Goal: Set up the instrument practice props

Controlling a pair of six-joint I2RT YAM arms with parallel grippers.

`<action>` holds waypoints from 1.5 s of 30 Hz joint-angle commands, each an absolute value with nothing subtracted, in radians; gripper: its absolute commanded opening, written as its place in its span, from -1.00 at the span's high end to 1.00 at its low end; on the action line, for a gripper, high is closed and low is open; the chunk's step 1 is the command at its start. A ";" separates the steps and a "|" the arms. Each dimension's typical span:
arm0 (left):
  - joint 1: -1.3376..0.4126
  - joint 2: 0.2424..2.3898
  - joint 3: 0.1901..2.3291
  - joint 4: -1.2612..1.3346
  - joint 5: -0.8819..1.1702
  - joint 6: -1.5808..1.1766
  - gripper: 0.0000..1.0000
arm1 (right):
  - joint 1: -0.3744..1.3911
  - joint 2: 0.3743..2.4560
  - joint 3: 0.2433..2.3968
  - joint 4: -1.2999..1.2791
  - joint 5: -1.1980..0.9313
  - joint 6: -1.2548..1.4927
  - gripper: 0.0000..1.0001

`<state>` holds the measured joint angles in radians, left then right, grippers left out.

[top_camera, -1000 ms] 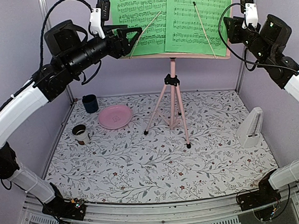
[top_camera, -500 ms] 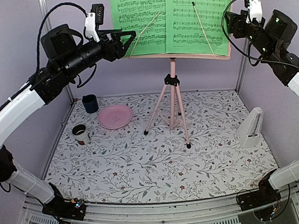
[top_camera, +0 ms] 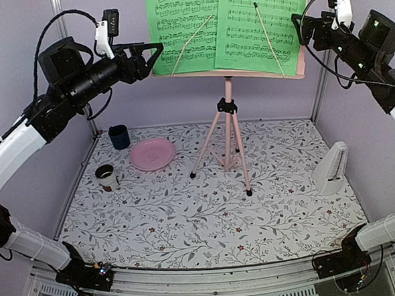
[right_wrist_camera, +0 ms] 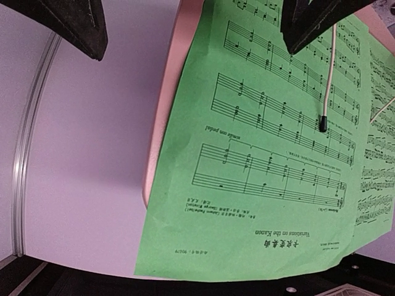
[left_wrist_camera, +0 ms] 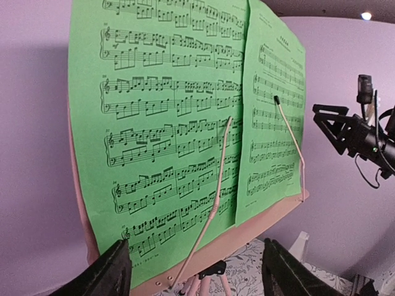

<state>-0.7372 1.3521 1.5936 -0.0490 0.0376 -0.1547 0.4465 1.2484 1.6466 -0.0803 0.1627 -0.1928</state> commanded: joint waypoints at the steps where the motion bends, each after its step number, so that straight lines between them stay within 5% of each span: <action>1: -0.703 1.293 1.535 -0.106 0.037 -0.194 -0.50 | 0.442 1.182 1.647 -0.152 0.085 -0.144 -1.00; 14: -0.546 1.121 1.207 -0.191 0.044 -0.383 -0.61 | 0.442 0.953 1.391 -0.397 0.205 0.104 -0.98; 21: -0.535 1.143 1.147 -0.093 0.221 -0.465 -0.69 | 0.442 0.867 1.254 -0.579 0.355 0.179 -0.98; 26: -0.536 1.158 1.169 -0.040 0.271 -0.580 -0.98 | 0.434 0.866 1.185 -0.671 0.418 0.252 -0.98; 45: -0.567 1.279 1.396 0.122 0.547 -0.893 -0.98 | 0.066 1.049 1.145 -0.826 0.272 0.288 -0.98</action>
